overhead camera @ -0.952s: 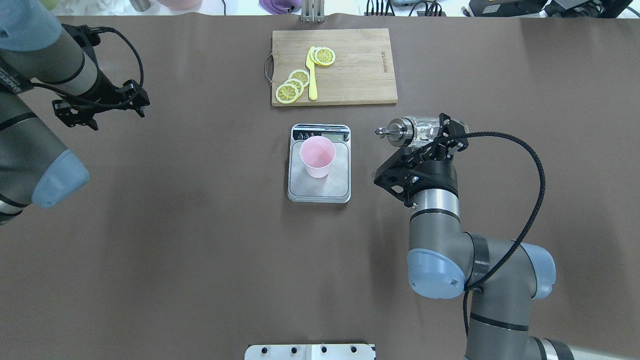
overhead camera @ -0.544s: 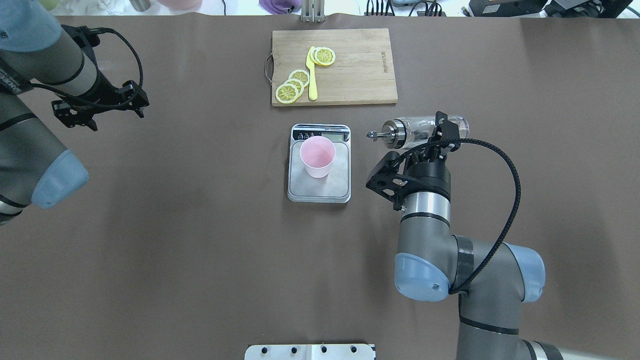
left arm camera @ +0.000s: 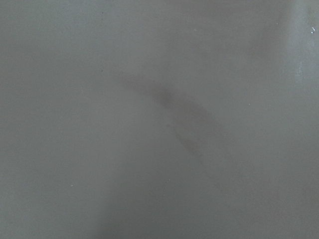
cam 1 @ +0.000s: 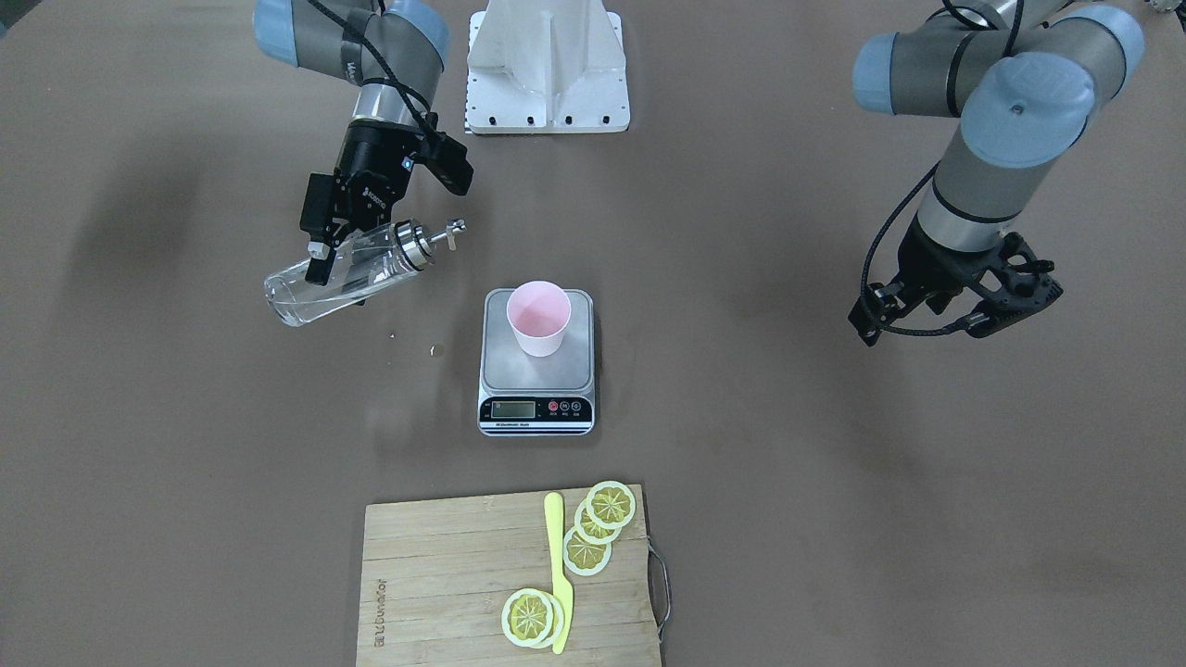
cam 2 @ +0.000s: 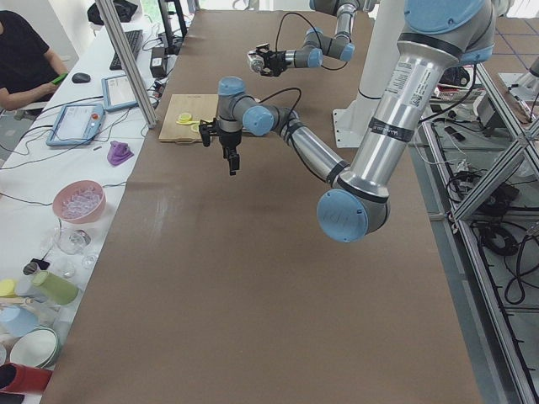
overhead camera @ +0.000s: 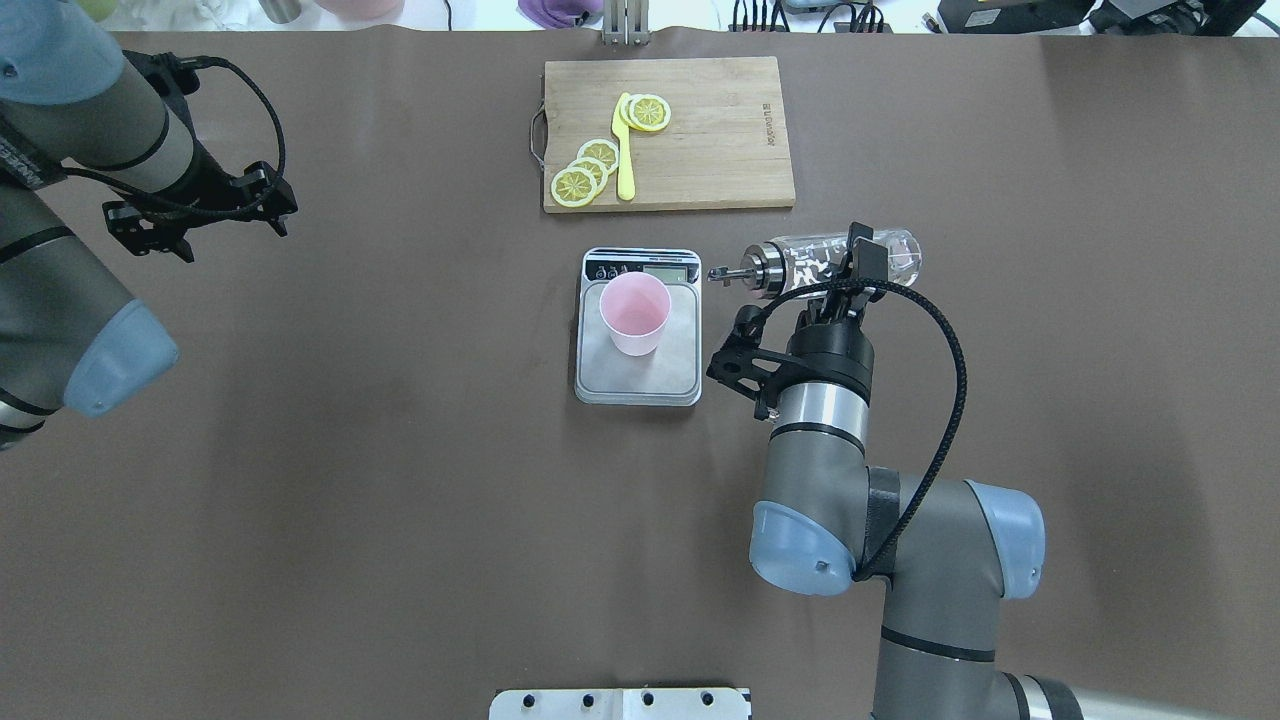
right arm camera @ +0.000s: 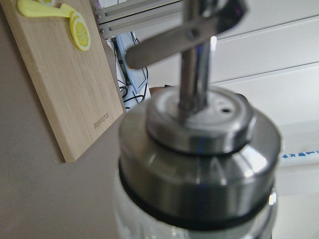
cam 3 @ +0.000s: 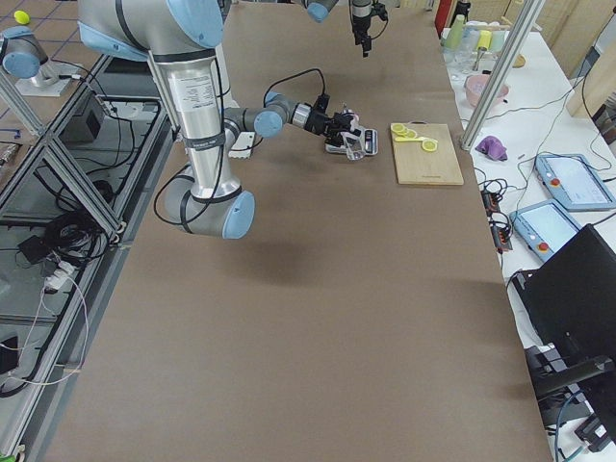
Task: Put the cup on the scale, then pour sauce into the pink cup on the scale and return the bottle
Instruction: 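Carry the sauce bottle with the right gripper above the pink cup, then tilt the bottle spout down over the pink cup with the right gripper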
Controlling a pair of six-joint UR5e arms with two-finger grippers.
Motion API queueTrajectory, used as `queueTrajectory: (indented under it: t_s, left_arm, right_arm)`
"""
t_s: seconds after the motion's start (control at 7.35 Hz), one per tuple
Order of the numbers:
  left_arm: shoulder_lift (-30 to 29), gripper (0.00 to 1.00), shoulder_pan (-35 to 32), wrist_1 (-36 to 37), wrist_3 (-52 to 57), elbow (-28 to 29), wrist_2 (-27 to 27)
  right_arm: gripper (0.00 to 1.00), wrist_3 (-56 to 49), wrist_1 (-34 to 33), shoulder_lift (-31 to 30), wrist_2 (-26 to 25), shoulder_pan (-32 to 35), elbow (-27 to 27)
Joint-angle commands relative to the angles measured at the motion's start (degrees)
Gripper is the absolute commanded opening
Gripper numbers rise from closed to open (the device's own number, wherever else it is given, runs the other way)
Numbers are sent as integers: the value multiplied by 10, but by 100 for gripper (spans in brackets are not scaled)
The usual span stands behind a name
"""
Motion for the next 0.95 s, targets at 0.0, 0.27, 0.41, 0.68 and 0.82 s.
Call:
queueTrajectory:
  t_s: [0.0,0.27,0.41,0.68,0.82]
  left_arm:
    - [0,98,1,-1,0,3,0]
    - [0,98,1,-1,0,7,0]
    - [0,98,1,-9,0,12,0]
    - [0,98,1,-15,0,17,0]
    - [1,98,1,-15,0,16,0]
  right_arm:
    - [0,0,-3,22,-12,0,-44]
    - [0,0,-2,42,-13,0,-73]
    - [0,0,-2,51,-13,0,-86]
    - [0,1,-2,55,-14,1,-99]
    - [0,1,-2,57,-14,5,-116]
